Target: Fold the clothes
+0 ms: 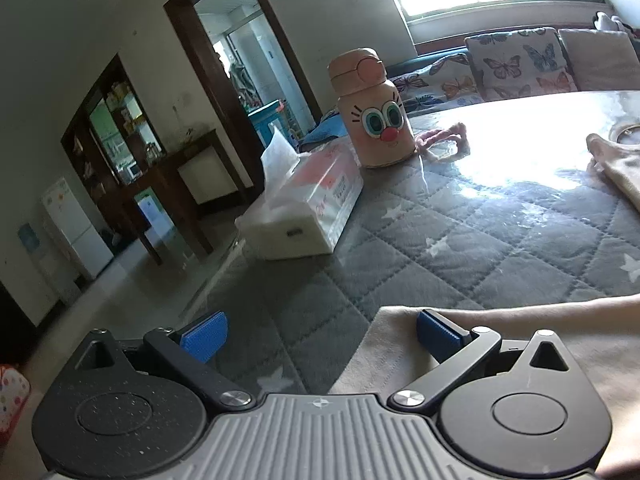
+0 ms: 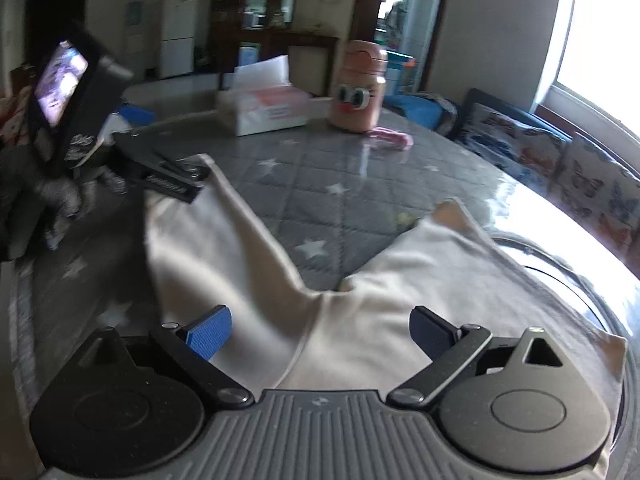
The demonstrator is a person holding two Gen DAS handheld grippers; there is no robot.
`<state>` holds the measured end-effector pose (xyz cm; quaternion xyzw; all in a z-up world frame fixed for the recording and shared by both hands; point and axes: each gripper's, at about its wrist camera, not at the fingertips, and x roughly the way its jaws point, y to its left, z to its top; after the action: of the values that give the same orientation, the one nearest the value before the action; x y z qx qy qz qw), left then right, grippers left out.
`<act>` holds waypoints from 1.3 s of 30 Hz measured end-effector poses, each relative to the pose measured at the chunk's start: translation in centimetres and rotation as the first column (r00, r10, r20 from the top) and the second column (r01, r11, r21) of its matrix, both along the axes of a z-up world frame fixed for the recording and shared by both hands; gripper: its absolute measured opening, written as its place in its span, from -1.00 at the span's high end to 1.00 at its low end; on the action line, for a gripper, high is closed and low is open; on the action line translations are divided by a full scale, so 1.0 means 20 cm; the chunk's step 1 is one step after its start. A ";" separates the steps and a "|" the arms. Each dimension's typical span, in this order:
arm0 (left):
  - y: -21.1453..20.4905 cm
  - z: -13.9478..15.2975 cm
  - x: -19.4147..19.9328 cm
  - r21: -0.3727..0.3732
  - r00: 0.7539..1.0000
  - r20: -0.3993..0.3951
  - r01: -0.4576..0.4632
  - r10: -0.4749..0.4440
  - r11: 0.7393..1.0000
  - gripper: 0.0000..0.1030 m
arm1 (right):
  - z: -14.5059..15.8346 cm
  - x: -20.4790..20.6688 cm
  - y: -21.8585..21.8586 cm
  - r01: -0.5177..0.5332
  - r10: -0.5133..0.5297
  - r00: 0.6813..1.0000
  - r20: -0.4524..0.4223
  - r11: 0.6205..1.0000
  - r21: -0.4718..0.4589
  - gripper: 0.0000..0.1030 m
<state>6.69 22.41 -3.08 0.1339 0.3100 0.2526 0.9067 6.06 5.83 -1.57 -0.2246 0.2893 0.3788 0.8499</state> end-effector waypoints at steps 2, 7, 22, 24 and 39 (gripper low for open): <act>0.01 0.00 0.03 0.009 1.000 -0.001 0.009 -0.009 1.000 -1.00 | -0.03 0.02 0.03 0.021 -0.021 1.000 0.011 0.999 -0.025 -0.89; 0.02 -0.01 0.09 0.020 1.000 -0.003 0.023 -0.023 1.000 -1.00 | -0.04 0.00 0.08 -0.014 0.013 1.000 -0.006 1.000 -0.018 -0.89; 0.00 0.04 0.02 0.001 1.000 0.001 0.015 -0.015 1.000 -1.00 | -0.01 -0.15 0.02 -0.090 0.092 0.995 0.025 0.994 -0.067 -0.89; -0.02 0.06 -0.01 -0.011 1.000 0.014 0.014 -0.013 1.000 -1.00 | -0.02 -0.17 0.01 -0.099 0.101 0.995 0.020 0.992 -0.073 -0.89; -0.12 0.13 -0.22 -0.224 0.997 0.082 0.005 0.014 0.975 -0.80 | 0.01 -0.25 -0.05 -0.158 0.157 0.987 -0.030 0.987 -0.029 -0.83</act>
<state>2.28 20.03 -0.43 0.0195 0.2991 0.2233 0.9275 0.96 4.92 -1.29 -0.2548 0.2884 0.4434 0.8095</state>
